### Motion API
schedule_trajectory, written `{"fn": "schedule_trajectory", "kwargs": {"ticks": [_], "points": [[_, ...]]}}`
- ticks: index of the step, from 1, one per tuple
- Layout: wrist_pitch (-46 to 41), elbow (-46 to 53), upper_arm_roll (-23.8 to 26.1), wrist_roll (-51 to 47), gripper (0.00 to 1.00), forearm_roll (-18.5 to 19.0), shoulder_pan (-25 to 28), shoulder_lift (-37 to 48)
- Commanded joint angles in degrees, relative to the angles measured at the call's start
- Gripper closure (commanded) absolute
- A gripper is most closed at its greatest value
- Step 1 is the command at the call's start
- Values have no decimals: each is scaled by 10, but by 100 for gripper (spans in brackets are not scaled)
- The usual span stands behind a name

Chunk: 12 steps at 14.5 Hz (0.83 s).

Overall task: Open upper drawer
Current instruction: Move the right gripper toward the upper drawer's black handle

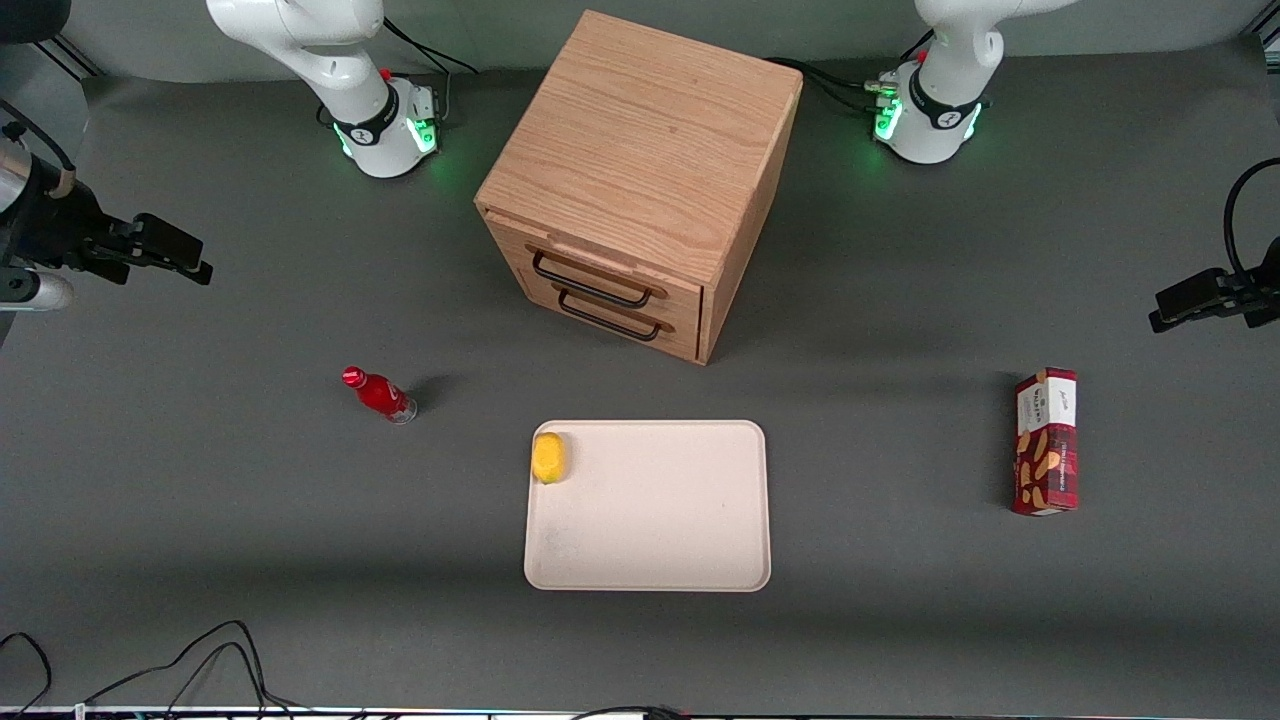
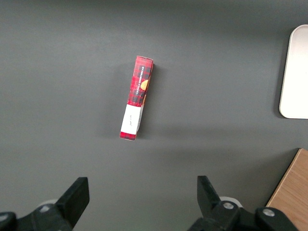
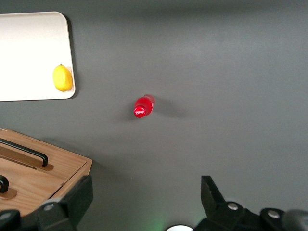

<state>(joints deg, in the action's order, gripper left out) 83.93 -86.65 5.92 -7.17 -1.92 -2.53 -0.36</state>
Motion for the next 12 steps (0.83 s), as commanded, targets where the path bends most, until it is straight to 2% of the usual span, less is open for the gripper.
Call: {"fn": "schedule_trajectory", "kwargs": {"ticks": [1, 5, 7, 12], "points": [[8, -7, 8, -3, 0, 9, 2, 11], [5, 18, 22, -9, 0, -6, 23, 4], [4, 29, 58, -10, 0, -33, 23, 0], [9, 72, 113, -9, 0, -59, 24, -72]]}}
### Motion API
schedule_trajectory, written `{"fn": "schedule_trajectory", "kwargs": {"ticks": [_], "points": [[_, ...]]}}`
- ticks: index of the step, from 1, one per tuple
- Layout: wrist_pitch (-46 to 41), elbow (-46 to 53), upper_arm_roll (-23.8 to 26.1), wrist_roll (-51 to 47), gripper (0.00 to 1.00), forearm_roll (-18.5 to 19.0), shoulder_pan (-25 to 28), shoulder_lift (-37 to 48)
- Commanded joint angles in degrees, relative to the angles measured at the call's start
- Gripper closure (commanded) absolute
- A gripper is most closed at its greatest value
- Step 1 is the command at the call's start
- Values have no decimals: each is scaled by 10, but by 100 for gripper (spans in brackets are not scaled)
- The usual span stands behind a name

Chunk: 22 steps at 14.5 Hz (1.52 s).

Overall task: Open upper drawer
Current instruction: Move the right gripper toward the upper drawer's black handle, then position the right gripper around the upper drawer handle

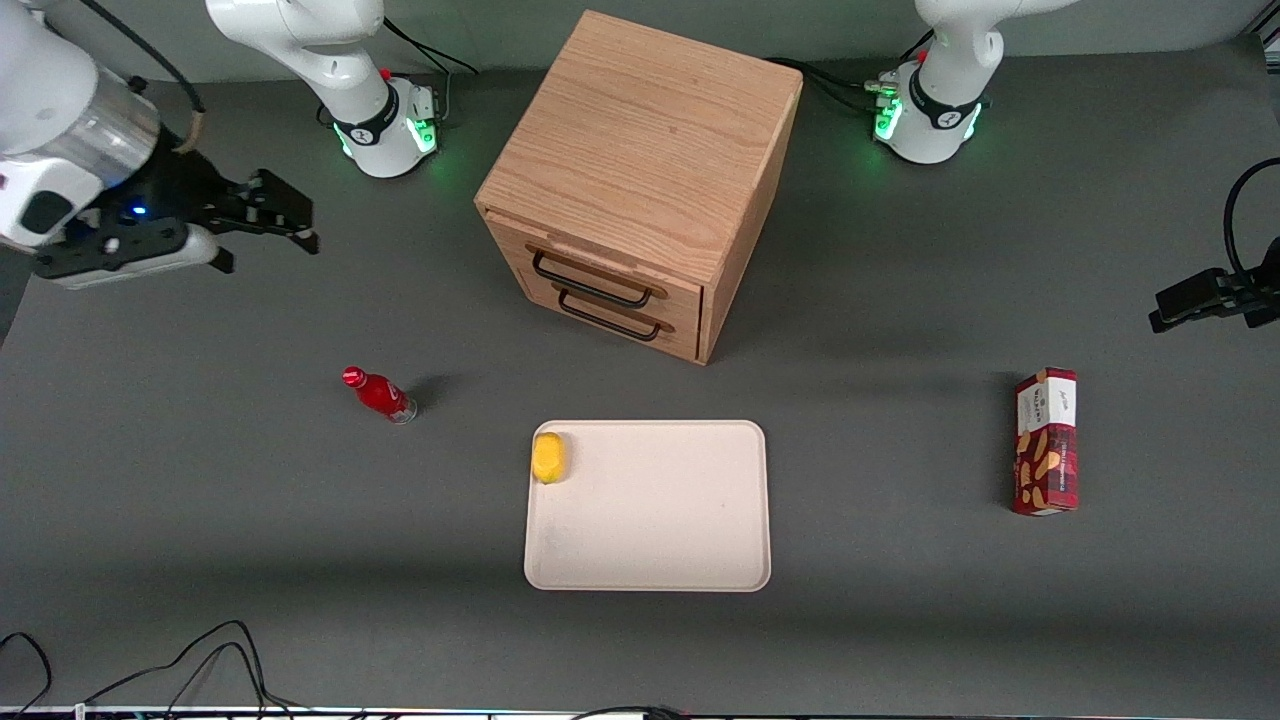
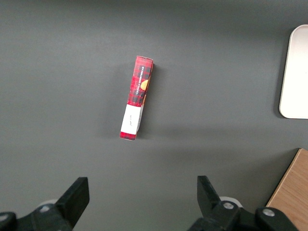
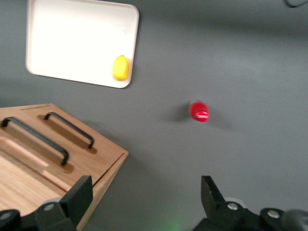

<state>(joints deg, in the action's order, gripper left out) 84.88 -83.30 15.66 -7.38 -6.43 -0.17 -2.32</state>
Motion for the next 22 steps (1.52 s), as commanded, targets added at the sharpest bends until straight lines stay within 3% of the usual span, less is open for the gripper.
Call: {"fn": "schedule_trajectory", "kwargs": {"ticks": [1, 4, 10, 22], "points": [[1, 47, 27, -1, 0, -17, 0, -67], [6, 81, 52, -6, 0, -17, 8, -111], [10, 139, 52, 75, 0, -14, 67, -198], [43, 135, 52, 187, 0, -9, 161, -242]]}}
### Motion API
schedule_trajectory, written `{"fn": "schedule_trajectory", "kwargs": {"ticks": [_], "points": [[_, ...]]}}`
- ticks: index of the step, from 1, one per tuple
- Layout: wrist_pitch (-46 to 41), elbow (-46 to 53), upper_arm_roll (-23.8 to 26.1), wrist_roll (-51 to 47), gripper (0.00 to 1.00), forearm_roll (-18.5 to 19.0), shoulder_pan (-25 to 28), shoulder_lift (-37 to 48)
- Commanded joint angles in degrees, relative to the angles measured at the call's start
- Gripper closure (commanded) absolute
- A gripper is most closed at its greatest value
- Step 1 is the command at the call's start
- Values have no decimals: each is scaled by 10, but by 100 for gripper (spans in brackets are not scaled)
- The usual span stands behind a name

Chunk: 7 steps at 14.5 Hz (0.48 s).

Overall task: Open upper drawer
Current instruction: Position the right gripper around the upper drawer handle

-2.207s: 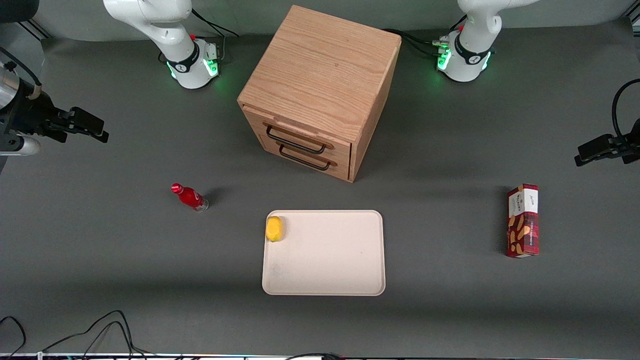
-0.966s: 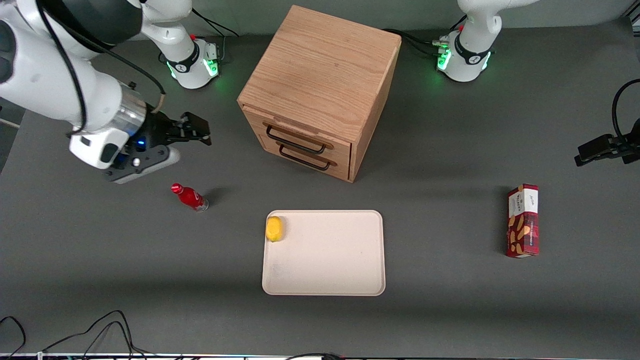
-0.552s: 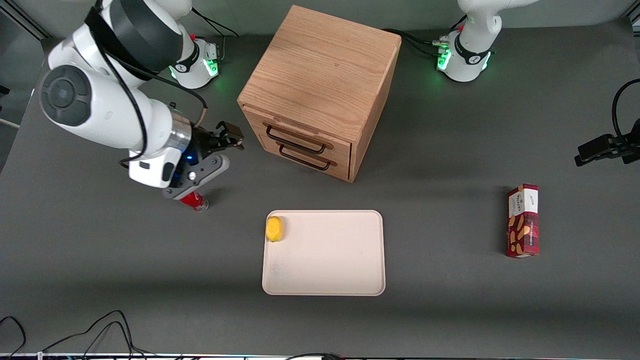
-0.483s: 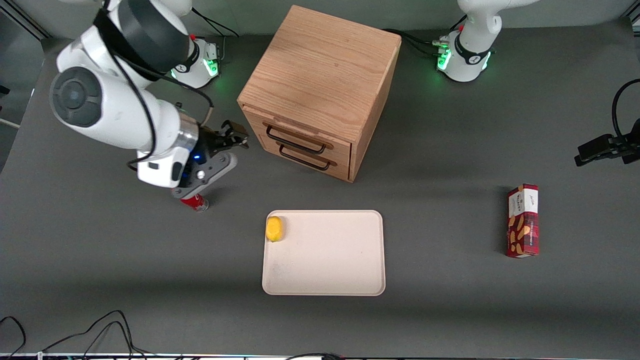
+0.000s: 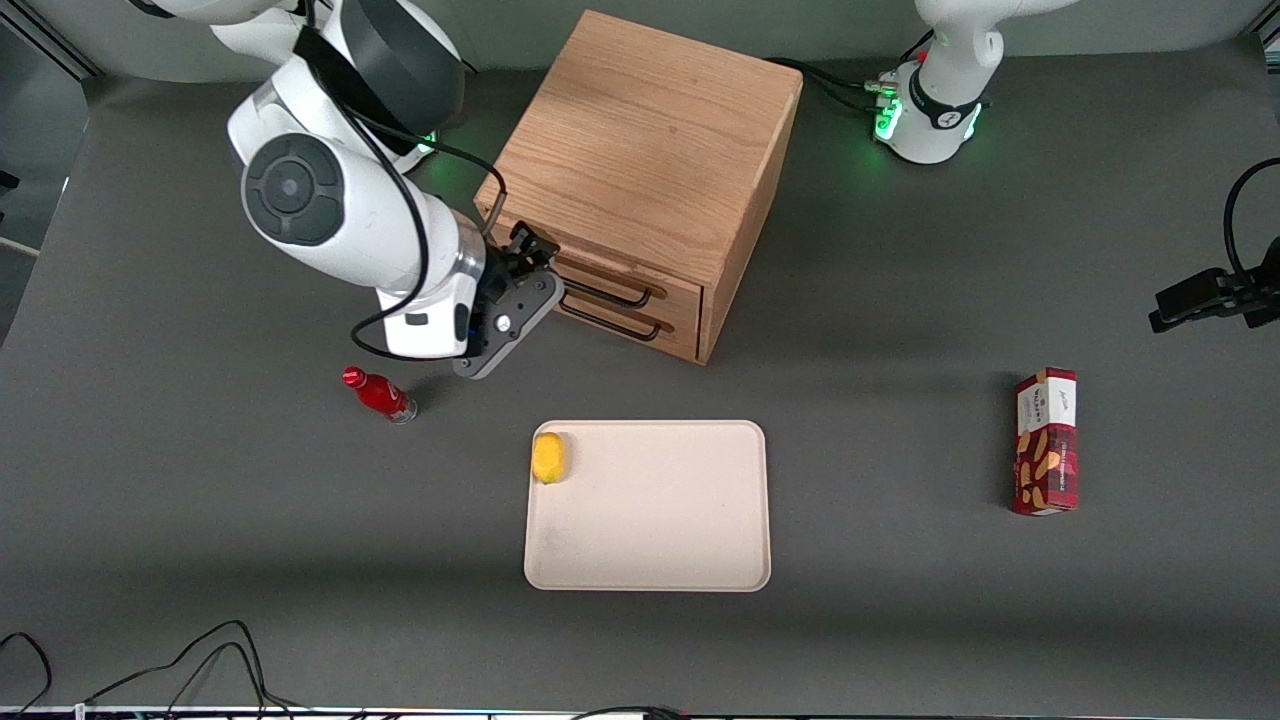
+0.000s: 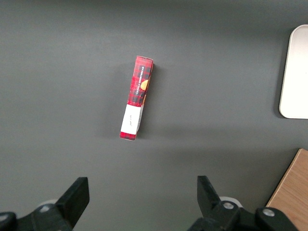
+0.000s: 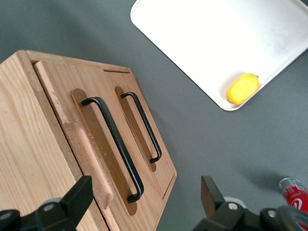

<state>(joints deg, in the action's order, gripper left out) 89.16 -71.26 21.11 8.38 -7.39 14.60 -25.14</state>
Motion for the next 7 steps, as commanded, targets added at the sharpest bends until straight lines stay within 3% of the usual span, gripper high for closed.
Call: {"fn": "schedule_trajectory", "kwargs": {"ticks": [1, 3, 7], "points": [[1, 11, -3, 36, 0, 9, 17, -14], [3, -1, -2, 41, 0, 30, 25, -14], [30, -33, -1, 68, 0, 33, 26, -9]]}}
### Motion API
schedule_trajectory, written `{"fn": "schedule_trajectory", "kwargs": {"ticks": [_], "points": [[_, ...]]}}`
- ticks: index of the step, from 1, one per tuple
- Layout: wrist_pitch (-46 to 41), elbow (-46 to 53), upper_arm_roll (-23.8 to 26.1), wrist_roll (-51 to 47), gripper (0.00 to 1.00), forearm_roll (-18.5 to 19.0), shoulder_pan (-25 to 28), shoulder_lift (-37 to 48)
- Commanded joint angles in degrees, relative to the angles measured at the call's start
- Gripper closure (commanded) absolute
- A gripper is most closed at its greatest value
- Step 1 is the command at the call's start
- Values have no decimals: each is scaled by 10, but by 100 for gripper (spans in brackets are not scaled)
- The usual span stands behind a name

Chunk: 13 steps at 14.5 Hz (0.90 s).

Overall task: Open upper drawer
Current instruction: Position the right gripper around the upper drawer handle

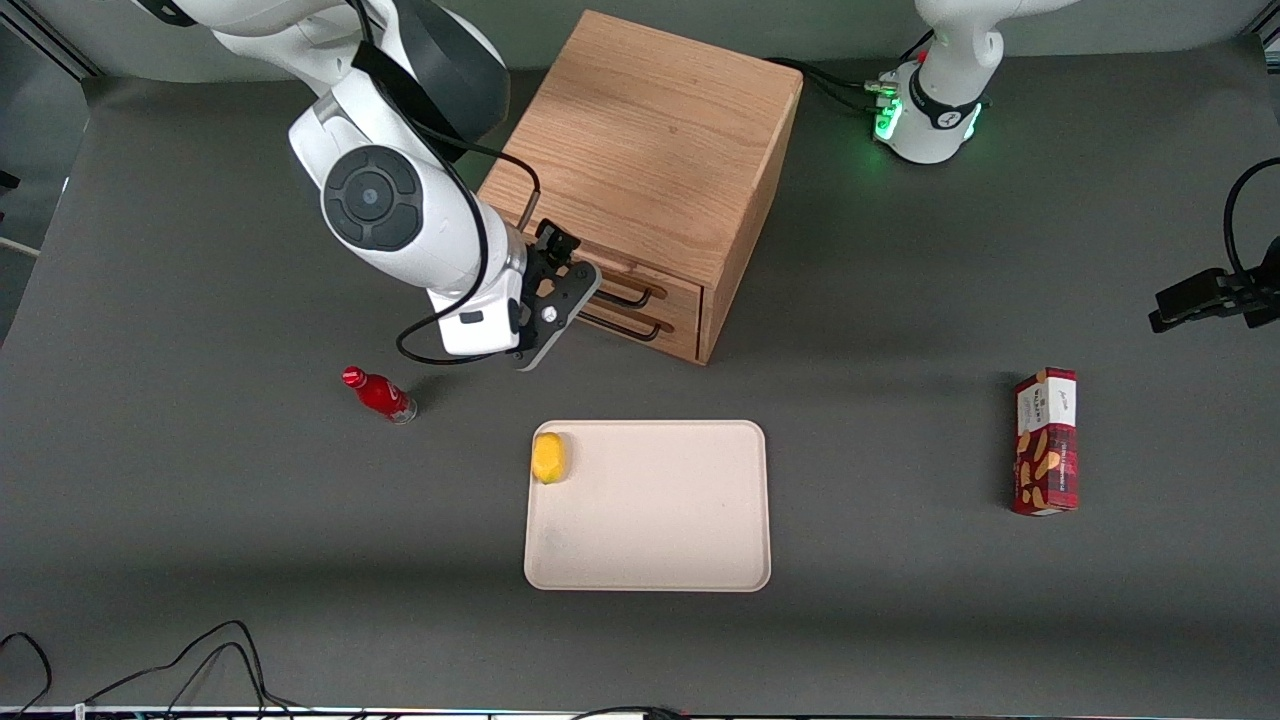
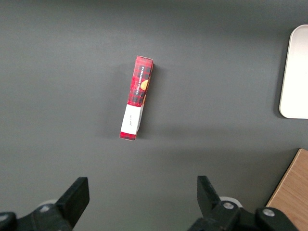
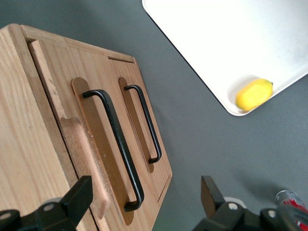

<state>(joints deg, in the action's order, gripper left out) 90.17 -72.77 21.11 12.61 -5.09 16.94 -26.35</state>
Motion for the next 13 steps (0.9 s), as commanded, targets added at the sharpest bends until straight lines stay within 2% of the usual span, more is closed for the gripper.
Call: {"fn": "schedule_trajectory", "kwargs": {"ticks": [1, 13], "points": [[27, -29, 1, 28, 0, 10, 3, 5], [76, -105, 28, 53, 0, 9, -8, 11]]}}
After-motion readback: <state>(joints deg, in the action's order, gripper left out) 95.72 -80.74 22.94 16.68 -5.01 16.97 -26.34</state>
